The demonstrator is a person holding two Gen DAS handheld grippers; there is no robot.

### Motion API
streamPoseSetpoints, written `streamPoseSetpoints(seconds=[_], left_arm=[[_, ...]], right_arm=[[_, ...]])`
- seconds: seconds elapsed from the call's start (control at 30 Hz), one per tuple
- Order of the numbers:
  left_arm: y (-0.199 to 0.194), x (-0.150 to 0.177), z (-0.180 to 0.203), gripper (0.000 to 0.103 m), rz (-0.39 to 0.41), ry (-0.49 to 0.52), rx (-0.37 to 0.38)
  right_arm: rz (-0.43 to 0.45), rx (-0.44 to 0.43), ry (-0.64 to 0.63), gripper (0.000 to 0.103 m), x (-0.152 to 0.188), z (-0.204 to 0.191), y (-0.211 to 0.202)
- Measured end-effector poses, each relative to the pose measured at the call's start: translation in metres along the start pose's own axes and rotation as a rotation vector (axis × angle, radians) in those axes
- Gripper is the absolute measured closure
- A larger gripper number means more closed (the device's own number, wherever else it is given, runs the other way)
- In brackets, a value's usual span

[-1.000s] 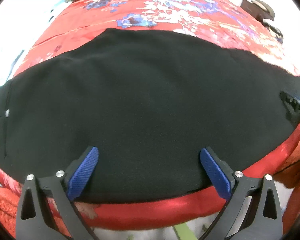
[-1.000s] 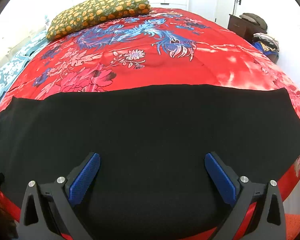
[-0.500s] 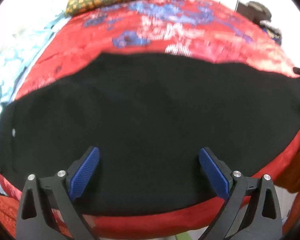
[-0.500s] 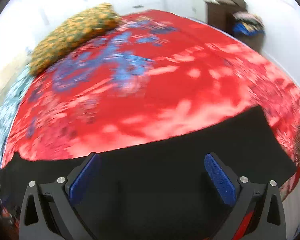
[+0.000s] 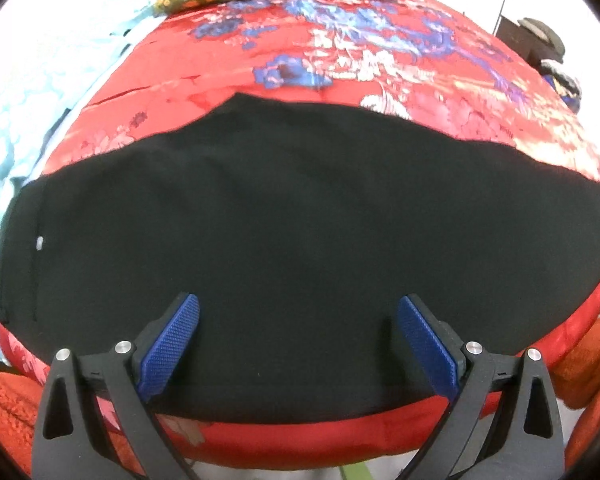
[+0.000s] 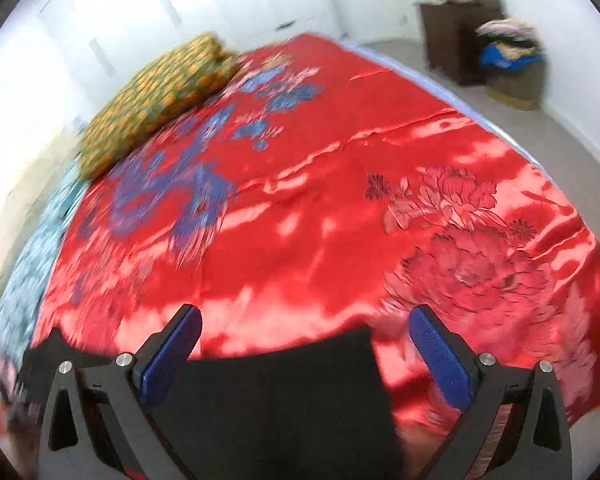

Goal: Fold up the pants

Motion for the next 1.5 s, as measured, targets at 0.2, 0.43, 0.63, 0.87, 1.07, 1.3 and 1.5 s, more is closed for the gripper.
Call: streamPoseSetpoints(seconds=[0.2,0.43,0.63,0.87,1.07,1.3,1.5], left_arm=[[0.011,-0.001,-0.001,0.003,-0.031,-0.005,-0.031],[0.009,-0.002,-0.006,0.003,-0.039,-0.025,-0.061],[0.012,0.000,-0.008,0.003,-0.053,-0.027,-0.079],[0.015,0.000,-0.006,0.003,-0.049,-0.013,-0.086],[0.011,-0.003,-0.016,0.003,-0.034,-0.053,-0.063],[0.006,-0.010,-0.048,0.003,0.000,-0.172,-0.036],[-0.004,-0.011,-0.083,0.003,0.046,-0.282,0.007]], right_arm=[[-0.190,-0.111,0.024,0.018,0.032,0.034,0.008],[-0.240,-0.121,-0.018,0.030,0.051,0.038,0.033],[-0.312,-0.194,-0.050,0.040,0.062,0.028,0.053],[-0.330,-0.246,0.042,0.091,0.065,0.027,0.059],[-0.233,-0.413,0.206,0.092,0.062,0.015,0.033],[-0.117,-0.773,0.292,0.092,0.066,-0.069,-0.009],[-0.100,-1.076,0.375,0.092,0.094,-0.192,0.008]])
Point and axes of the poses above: each gripper's, at about its wrist camera, not at the fingertips, and y roughly the way its jaws point, z to its right, x to its underside, the point moved 2 cm from there along y, roughly the way its jaws point, and after that the axes turned 2 degrees about -z, right-handed, at the moved point
